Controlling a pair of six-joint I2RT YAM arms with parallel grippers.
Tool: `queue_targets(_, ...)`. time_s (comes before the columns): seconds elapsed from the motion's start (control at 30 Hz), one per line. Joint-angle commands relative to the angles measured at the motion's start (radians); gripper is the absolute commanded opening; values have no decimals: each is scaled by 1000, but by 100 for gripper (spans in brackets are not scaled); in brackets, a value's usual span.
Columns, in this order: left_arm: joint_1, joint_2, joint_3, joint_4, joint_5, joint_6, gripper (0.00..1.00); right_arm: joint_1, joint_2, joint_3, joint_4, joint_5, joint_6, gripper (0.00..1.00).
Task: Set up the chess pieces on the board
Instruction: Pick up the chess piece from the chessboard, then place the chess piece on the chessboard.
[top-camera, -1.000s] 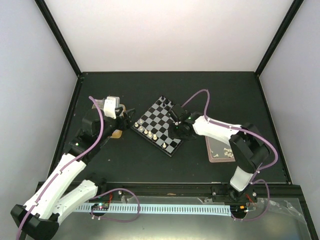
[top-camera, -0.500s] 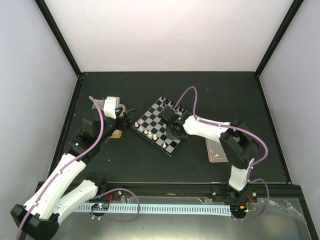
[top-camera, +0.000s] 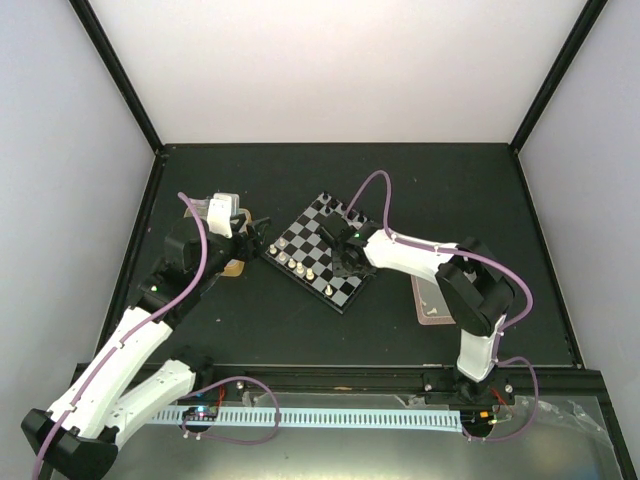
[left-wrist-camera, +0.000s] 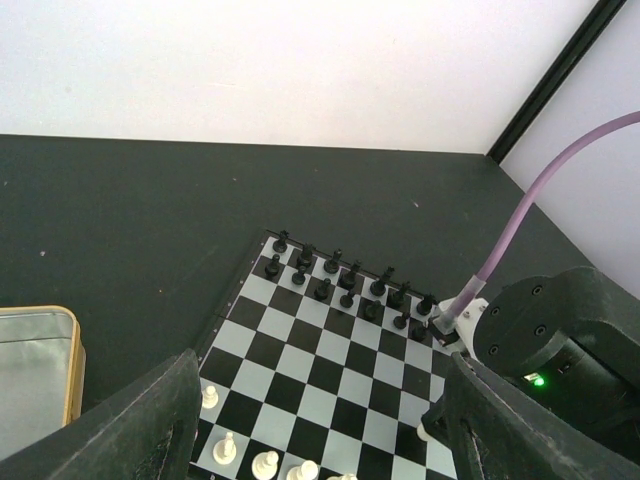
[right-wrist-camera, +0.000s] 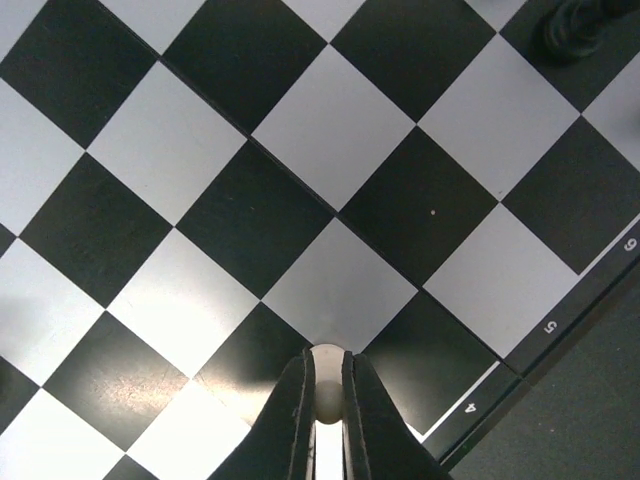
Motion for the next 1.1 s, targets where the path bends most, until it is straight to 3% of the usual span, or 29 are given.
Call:
queue_targets(0.0, 9, -14, 18, 0, -11, 1, 68, 4, 5, 30, 19, 23, -25, 2)
queue_targets(0.13, 8, -27, 16, -4, -44, -9, 68, 10, -11, 60, 40, -33, -40, 1)
queue_targets(0.43, 10, -154, -25, -2, -284, -52, 68, 31, 71, 186, 143, -173, -58, 1)
queue_targets(0.7, 11, -252, -90, 91, -250, -50, 69, 35, 218, 352, 155, -233, -90, 1)
queue_targets(1.07, 11, -260, -90, 100, -253, -43, 70, 42, 350, 494, 106, -249, -102, 2)
